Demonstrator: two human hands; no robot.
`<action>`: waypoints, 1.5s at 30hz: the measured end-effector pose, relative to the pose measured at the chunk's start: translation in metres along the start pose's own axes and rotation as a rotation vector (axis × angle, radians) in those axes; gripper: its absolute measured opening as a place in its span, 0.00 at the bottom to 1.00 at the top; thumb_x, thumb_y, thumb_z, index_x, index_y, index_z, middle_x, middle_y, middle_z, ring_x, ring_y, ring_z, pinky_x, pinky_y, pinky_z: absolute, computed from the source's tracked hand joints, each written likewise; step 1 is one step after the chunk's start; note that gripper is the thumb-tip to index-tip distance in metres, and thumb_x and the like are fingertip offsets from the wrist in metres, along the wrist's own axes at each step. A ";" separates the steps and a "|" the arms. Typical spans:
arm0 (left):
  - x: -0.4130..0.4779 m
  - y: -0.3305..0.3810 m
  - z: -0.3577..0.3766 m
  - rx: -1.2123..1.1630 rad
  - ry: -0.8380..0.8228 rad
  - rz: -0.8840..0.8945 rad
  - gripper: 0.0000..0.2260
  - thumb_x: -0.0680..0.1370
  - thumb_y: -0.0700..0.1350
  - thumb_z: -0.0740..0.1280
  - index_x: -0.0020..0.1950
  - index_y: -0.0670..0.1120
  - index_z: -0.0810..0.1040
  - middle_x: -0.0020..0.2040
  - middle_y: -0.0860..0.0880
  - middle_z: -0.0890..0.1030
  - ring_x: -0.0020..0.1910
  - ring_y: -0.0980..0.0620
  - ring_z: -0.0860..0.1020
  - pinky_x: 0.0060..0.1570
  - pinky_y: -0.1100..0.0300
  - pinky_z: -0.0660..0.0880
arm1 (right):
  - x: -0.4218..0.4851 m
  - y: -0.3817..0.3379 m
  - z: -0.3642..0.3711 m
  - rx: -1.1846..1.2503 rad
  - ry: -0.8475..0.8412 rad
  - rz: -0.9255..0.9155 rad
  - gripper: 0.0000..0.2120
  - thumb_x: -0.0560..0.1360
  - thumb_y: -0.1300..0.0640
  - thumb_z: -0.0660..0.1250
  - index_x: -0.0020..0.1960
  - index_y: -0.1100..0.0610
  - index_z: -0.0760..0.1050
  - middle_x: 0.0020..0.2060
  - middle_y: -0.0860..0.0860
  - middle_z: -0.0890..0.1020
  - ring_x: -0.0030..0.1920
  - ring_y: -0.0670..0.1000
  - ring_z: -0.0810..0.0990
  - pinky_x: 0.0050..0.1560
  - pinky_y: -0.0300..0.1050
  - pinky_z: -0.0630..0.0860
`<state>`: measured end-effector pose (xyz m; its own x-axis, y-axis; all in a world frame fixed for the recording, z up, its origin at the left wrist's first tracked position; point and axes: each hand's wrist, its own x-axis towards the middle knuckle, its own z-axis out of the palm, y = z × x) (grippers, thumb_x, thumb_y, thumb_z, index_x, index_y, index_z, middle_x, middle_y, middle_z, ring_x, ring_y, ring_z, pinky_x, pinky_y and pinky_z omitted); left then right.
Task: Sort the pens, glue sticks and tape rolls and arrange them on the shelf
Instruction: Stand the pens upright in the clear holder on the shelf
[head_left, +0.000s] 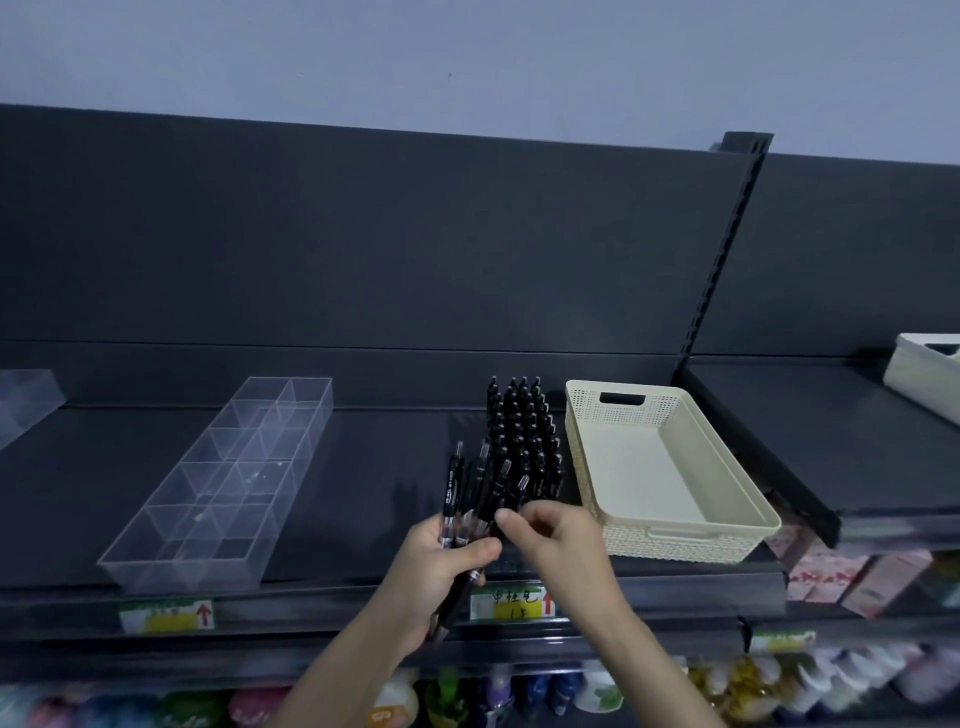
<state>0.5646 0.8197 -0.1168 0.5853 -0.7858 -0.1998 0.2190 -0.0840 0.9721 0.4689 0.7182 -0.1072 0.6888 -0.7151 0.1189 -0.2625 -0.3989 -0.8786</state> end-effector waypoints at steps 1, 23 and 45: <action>0.000 0.000 0.001 0.005 -0.001 0.005 0.05 0.72 0.35 0.70 0.41 0.45 0.78 0.31 0.54 0.81 0.32 0.58 0.77 0.37 0.61 0.72 | 0.001 0.000 0.002 0.002 0.010 0.020 0.17 0.73 0.53 0.68 0.29 0.61 0.72 0.21 0.47 0.67 0.25 0.44 0.63 0.30 0.39 0.62; 0.005 -0.015 -0.033 0.124 0.108 0.000 0.07 0.79 0.37 0.61 0.41 0.41 0.75 0.32 0.47 0.77 0.27 0.55 0.70 0.27 0.65 0.68 | 0.024 0.004 0.004 -0.407 0.215 -0.155 0.11 0.78 0.52 0.60 0.40 0.57 0.66 0.28 0.49 0.71 0.29 0.50 0.69 0.32 0.43 0.63; 0.003 -0.013 -0.020 0.067 -0.050 0.106 0.04 0.78 0.38 0.63 0.45 0.41 0.76 0.37 0.45 0.84 0.30 0.52 0.74 0.31 0.62 0.71 | 0.001 -0.003 0.004 -0.020 0.123 -0.002 0.08 0.73 0.55 0.68 0.37 0.56 0.79 0.28 0.46 0.78 0.30 0.44 0.74 0.36 0.39 0.72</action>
<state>0.5793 0.8310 -0.1324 0.5624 -0.8218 -0.0907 0.1042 -0.0384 0.9938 0.4734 0.7210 -0.1063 0.6014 -0.7790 0.1774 -0.2754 -0.4105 -0.8693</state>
